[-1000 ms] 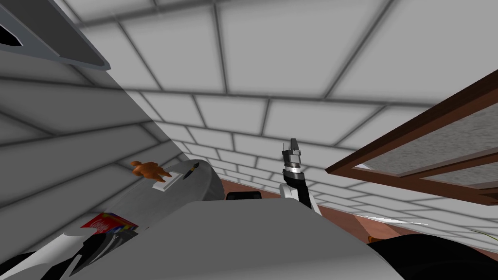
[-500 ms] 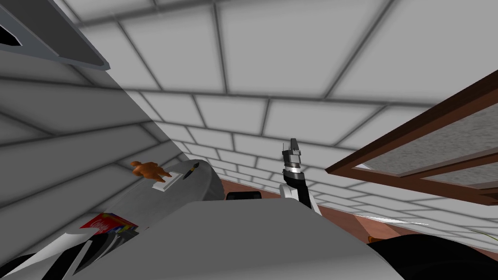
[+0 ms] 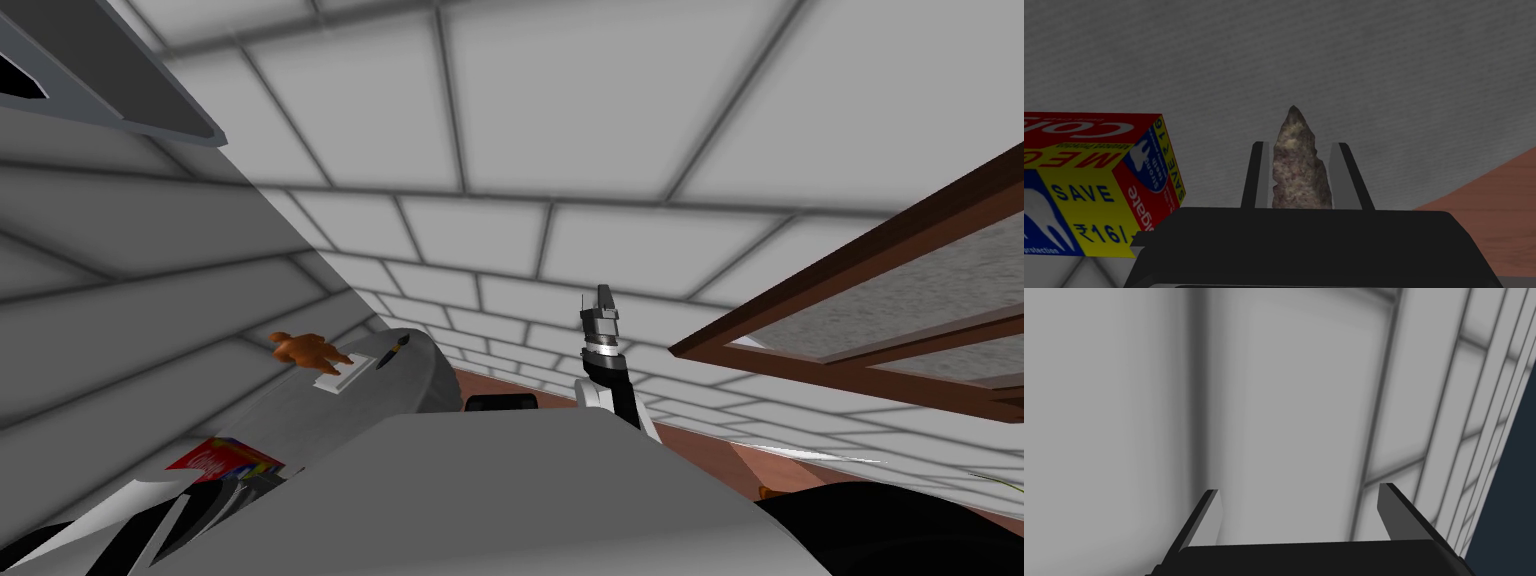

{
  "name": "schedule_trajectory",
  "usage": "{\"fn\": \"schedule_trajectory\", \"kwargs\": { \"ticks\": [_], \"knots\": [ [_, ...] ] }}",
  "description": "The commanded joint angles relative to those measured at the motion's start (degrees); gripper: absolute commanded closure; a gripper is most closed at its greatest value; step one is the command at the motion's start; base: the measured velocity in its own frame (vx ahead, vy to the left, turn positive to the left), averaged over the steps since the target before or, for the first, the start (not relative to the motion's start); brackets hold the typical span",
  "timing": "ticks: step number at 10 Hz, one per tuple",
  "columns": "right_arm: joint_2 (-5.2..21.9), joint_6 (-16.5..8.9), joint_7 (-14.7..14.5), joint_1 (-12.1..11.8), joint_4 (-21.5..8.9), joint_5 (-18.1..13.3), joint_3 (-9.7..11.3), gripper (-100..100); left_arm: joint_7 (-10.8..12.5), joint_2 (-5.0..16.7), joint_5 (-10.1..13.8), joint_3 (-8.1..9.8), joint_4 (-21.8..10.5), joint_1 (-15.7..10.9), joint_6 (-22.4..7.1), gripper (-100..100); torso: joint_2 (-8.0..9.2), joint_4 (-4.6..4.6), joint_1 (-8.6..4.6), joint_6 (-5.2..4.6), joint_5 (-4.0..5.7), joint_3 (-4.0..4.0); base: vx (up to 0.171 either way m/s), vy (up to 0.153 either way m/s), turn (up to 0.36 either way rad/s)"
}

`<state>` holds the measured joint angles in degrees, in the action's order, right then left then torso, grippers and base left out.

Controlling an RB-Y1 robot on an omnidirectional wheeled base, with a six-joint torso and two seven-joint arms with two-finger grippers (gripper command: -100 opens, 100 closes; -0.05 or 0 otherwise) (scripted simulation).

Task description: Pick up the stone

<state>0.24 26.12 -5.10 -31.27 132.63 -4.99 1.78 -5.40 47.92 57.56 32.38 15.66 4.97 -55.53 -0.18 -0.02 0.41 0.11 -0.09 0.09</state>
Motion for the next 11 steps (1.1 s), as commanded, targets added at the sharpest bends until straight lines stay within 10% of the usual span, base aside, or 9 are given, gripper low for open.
{"fn": "schedule_trajectory", "kwargs": {
  "ticks": [1,11],
  "knots": [
    [0.0,0.0,0.0,0.0,0.0,0.0,0.0,0,2.86,0.49,2.86,-2.86,2.6,2.23,0.03,100,0.0,0.0,0.0,0.0,0.0,0.0,0.0,0.001,0.044],
    [0.0,0.0,0.0,0.0,0.0,0.0,0.0,0,9.3,3.99,13.64,-17.72,9.54,4.36,1.66,100,0.01,0.01,-0.06,0.01,0.06,-0.01,-0.002,0.0,0.028]
  ]
}}
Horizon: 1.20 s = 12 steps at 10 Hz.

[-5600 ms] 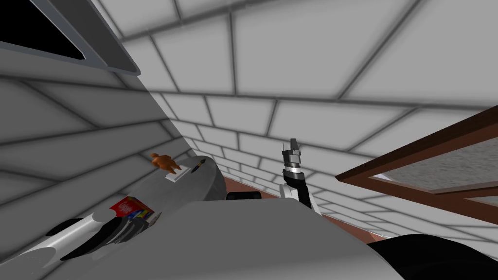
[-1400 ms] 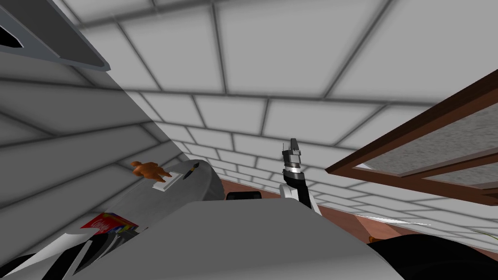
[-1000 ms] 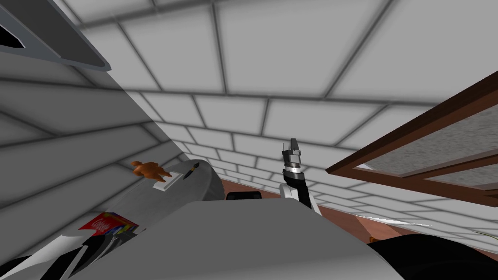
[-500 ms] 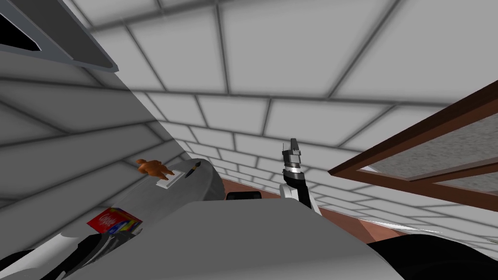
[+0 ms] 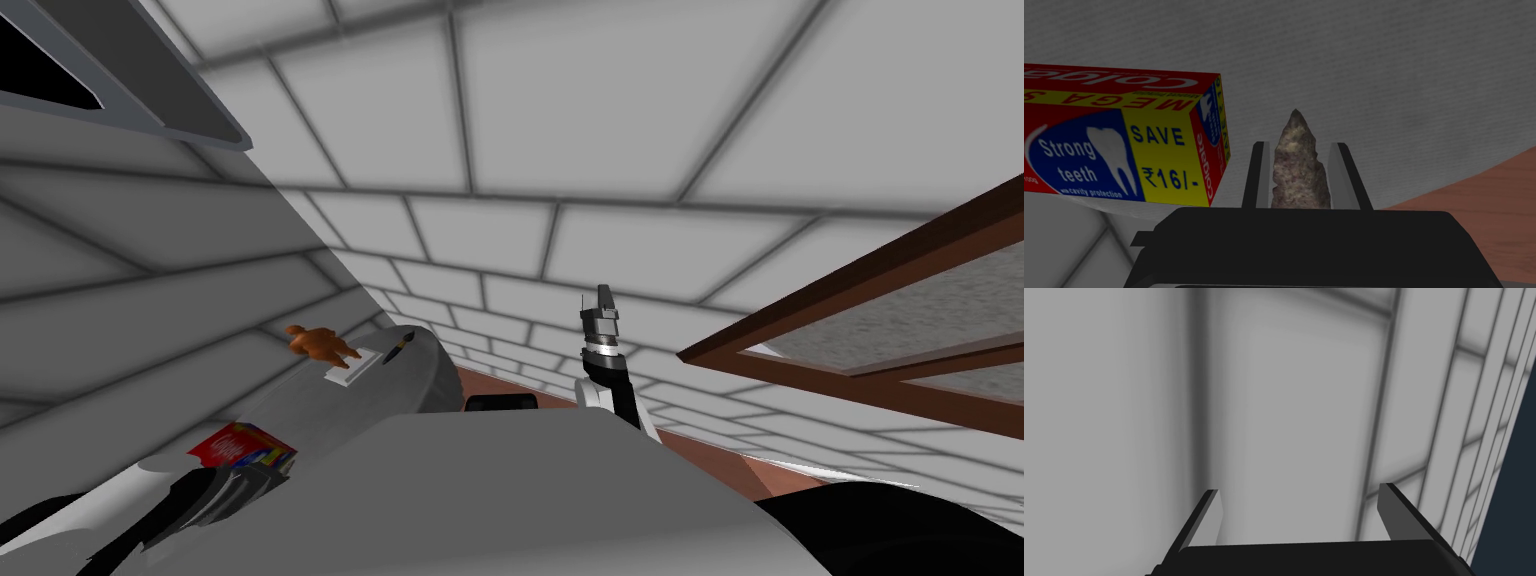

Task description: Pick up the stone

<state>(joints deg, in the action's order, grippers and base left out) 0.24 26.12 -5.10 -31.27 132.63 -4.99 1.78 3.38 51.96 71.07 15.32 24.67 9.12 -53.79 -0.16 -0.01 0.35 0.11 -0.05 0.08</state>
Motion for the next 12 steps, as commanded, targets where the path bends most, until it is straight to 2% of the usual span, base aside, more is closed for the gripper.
{"fn": "schedule_trajectory", "kwargs": {
  "ticks": [1,2,3,4,5,6,7,8,9,10,11,12],
  "knots": [
    [0.0,0.0,0.0,0.0,0.0,0.0,0.0,0,2.52,1.12,2.86,-2.86,2.85,0.92,0.46,100,0.0,0.0,0.0,0.0,0.0,0.0,-0.004,-0.001,0.048],
    [0.0,0.0,0.0,0.0,0.0,0.0,0.0,0,2.52,1.12,3.57,-4.56,2.85,0.92,0.46,100,0.0,0.01,-0.01,-0.01,0.03,-0.01,-0.003,0.0,0.031],
    [0.0,0.0,0.0,0.0,0.0,0.0,0.0,0,2.52,1.12,3.57,-5.1,2.85,0.92,0.46,100,-0.01,0.0,-0.01,-0.01,0.01,0.0,0.0,0.0,0.0],
    [0.0,0.0,0.0,0.0,0.0,0.0,0.0,0,4.51,2.29,6.18,-7.4,5.16,1.64,1.0,100,-0.01,-0.01,0.0,-0.01,0.0,0.01,-0.002,-0.001,0.051],
    [0.0,0.0,0.0,0.0,0.0,0.0,0.0,0,4.51,2.29,7.01,-9.01,5.16,1.64,1.0,100,0.0,0.0,-0.01,0.0,0.03,0.0,-0.002,0.001,0.033],
    [0.0,0.0,0.0,0.0,0.0,0.0,0.0,0,4.51,2.29,7.01,-9.54,5.16,1.64,1.0,100,-0.01,0.0,0.0,-0.01,-0.01,0.01,0.0,0.0,0.0],
    [0.0,0.0,0.0,0.0,0.0,0.0,0.0,0,6.51,3.46,9.68,-11.85,7.48,2.35,1.54,100,-0.01,-0.01,0.01,-0.02,-0.01,0.01,-0.002,0.0,0.055],
    [0.0,0.0,0.0,0.0,0.0,0.0,0.0,0,6.51,3.46,10.46,-13.5,7.48,2.35,1.54,100,-0.01,0.0,0.0,0.0,0.01,0.0,-0.002,0.0,0.029],
    [0.0,0.0,0.0,0.0,0.0,0.0,0.0,0,8.5,4.63,12.49,-15.27,9.79,3.06,2.08,100,-0.01,-0.01,-0.01,-0.02,-0.01,0.01,-0.003,-0.001,0.057],
    [0.0,0.0,0.0,0.0,0.0,0.0,0.0,0,8.5,4.63,13.9,-16.97,9.79,3.06,2.08,100,-0.01,0.0,0.0,0.0,0.01,0.01,-0.002,0.0,0.026],
    [0.0,0.0,0.0,0.0,0.0,0.0,0.0,0,8.5,4.63,13.9,-18.41,9.79,3.06,2.08,100,-0.01,0.0,-0.01,-0.01,-0.02,0.01,0.0,0.0,0.0],
    [0.0,0.0,0.0,0.0,0.0,0.0,0.0,0,10.5,5.8,16.46,-20.32,12.11,3.77,2.62,100,-0.01,-0.02,0.01,-0.01,-0.05,0.01,-0.002,-0.001,0.053]
  ]
}}
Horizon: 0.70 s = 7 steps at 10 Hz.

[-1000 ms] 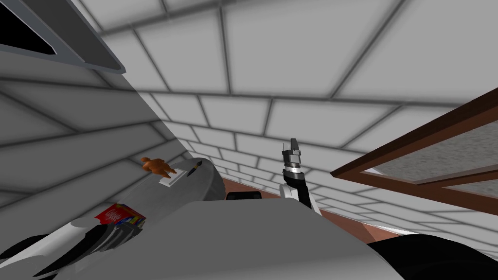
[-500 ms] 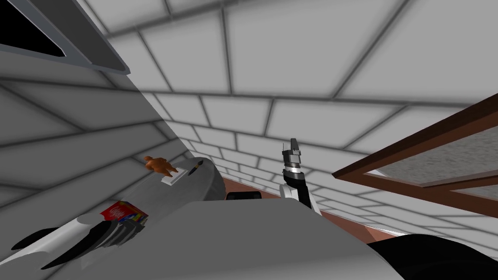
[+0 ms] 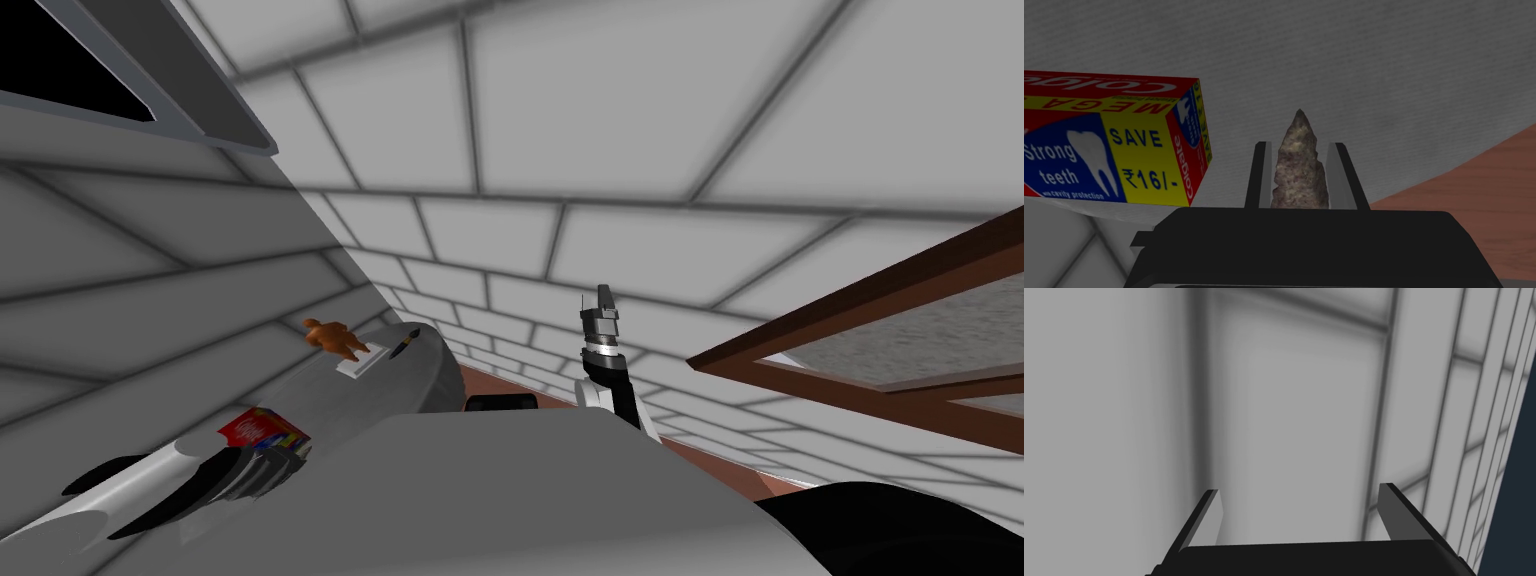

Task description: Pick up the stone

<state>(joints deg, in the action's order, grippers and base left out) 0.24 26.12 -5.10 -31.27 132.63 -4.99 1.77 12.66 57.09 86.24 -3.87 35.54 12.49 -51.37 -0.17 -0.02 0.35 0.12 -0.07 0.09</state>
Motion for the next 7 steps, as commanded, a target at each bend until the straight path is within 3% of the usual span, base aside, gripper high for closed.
{"fn": "schedule_trajectory", "kwargs": {
  "ticks": [1,2,3,4,5,6,7],
  "knots": [
    [0.0,0.0,0.0,0.0,0.0,0.0,0.0,0,1.22,0.67,2.16,-2.86,1.24,0.4,0.2,100,0.0,0.0,0.0,0.0,0.0,0.0,-0.002,-0.001,0.035],
    [0.0,0.0,0.0,0.0,0.0,0.0,0.0,0,1.22,0.67,2.16,-3.67,1.24,0.4,0.2,100,0.0,0.0,0.0,-0.01,-0.02,0.0,0.0,0.0,0.0],
    [0.0,0.0,0.0,0.0,0.0,0.0,0.0,0,3.22,1.84,4.83,-5.82,3.56,1.11,0.74,100,0.0,-0.01,0.01,-0.02,-0.02,0.0,-0.003,0.0,0.052],
    [0.0,0.0,0.0,0.0,0.0,0.0,0.0,0,3.22,1.84,5.6,-7.46,3.56,1.11,0.74,100,0.0,0.0,0.01,0.0,-0.01,0.0,-0.002,0.0,0.028],
    [0.0,0.0,0.0,0.0,0.0,0.0,0.0,0,3.22,1.84,5.6,-8.1,3.56,1.11,0.74,100,0.01,-0.01,0.0,0.0,-0.02,0.0,0.0,0.0,0.0],
    [0.0,0.0,0.0,0.0,0.0,0.0,0.0,0,2.78,1.65,5.47,-7.45,2.99,0.91,0.71,100,0.0,0.0,0.01,-0.02,-0.03,0.0,0.0,0.0,0.0],
    [0.0,0.0,0.0,0.0,0.0,0.0,0.0,0,2.76,1.6,5.51,-7.59,2.94,0.89,0.7,0,-0.01,0.0,0.01,-0.03,0.0,0.0,0.0,0.0,0.0]
  ]
}}
